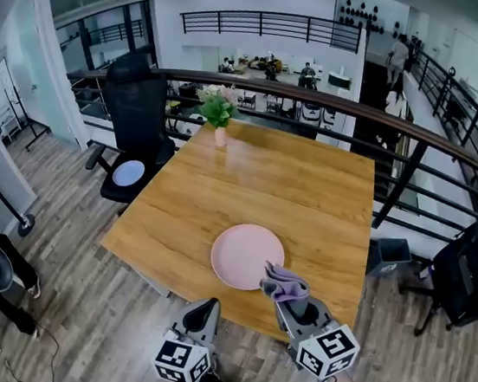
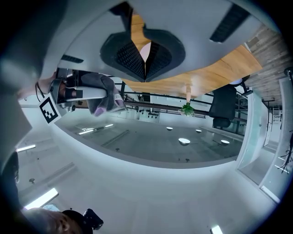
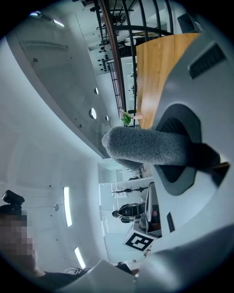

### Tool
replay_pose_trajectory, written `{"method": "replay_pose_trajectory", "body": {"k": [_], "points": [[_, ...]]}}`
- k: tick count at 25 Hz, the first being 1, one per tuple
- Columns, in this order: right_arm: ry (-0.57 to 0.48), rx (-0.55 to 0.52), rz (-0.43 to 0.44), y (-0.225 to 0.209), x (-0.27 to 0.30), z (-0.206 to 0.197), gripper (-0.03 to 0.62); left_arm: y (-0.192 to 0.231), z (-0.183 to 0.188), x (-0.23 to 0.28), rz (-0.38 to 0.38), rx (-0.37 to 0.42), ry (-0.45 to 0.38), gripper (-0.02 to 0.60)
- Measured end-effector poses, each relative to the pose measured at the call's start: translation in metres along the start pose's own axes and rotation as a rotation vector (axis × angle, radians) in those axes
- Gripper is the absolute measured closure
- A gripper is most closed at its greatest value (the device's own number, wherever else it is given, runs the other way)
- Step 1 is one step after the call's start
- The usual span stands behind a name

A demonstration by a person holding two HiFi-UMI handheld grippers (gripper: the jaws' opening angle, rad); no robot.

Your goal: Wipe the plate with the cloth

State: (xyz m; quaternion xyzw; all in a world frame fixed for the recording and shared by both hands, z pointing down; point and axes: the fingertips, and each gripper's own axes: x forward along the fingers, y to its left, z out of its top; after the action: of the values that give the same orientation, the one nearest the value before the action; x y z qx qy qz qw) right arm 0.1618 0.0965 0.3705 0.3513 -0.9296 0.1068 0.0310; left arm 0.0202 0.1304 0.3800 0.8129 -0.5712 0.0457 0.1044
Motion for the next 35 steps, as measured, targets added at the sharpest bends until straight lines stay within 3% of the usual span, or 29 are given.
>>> {"method": "replay_pose_trajectory", "body": {"k": [8, 18, 28, 31, 35], "points": [[0.035, 0.027, -0.105, -0.004, 0.089, 0.002, 0.522, 0.09, -0.003, 0.041, -0.077, -0.029, 0.062, 0.56], [0.084, 0.037, -0.188, 0.003, 0.18, -0.009, 0.522, 0.168, -0.034, 0.076, -0.185, -0.065, 0.172, 0.558], [0.143, 0.04, -0.238, 0.005, 0.224, -0.029, 0.522, 0.196, -0.06, 0.107, -0.271, -0.077, 0.262, 0.556], [0.161, 0.039, -0.242, 0.001, 0.228, -0.034, 0.522, 0.196, -0.07, 0.117, -0.283, -0.09, 0.295, 0.484], [0.182, 0.026, -0.24, -0.009, 0.238, -0.037, 0.522, 0.197, -0.085, 0.131, -0.285, -0.099, 0.34, 0.452]]}}
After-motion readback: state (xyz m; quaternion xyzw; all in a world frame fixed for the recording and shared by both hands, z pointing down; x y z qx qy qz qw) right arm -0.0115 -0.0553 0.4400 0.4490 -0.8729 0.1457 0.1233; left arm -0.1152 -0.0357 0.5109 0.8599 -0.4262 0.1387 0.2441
